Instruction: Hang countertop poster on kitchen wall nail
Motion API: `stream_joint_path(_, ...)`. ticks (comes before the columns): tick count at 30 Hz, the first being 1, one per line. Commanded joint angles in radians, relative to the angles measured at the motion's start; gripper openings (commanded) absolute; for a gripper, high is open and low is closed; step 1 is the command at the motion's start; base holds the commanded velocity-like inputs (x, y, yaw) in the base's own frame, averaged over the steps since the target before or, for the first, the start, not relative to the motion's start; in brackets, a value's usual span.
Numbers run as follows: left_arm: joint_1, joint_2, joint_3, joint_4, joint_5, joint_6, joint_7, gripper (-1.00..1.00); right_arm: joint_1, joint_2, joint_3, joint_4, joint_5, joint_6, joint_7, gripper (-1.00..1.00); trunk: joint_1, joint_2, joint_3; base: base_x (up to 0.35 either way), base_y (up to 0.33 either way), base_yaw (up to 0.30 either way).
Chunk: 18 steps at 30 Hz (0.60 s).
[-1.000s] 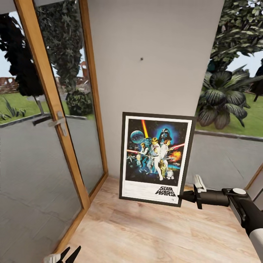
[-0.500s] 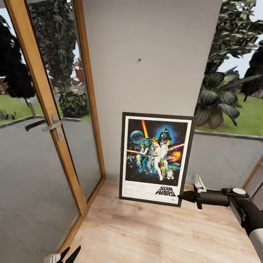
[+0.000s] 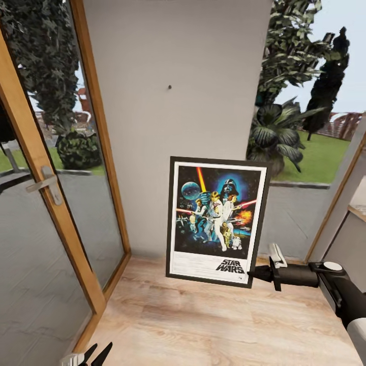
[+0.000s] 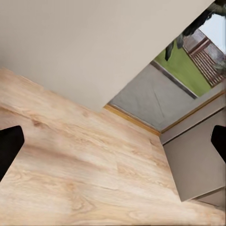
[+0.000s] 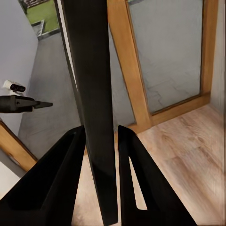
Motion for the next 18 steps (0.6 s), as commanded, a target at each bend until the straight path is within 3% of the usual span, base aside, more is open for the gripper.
stream_joint_path(1, -0.001, 0.0, -0.003, 0.001, 0.004, -0.005, -0.003, 1.0, -0.001, 0.0, -0.001, 0.0, -0.001, 0.012, 0.005, -1.0, 0.001, -0.002, -0.001, 0.0, 0.0, -0.255)
stream_joint_path(10, -0.001, 0.0, -0.003, 0.001, 0.004, -0.005, -0.003, 1.0, -0.001, 0.0, -0.001, 0.0, -0.001, 0.012, 0.005, -1.0, 0.001, -0.002, 0.008, 0.0, 0.0, -0.242)
stream_joint_path(18, -0.001, 0.0, -0.003, 0.001, 0.004, -0.005, -0.003, 1.0, -0.001, 0.0, -0.002, 0.0, -0.002, 0.012, 0.005, -1.0, 0.001, -0.002, 0.009, 0.0, 0.0, -0.047)
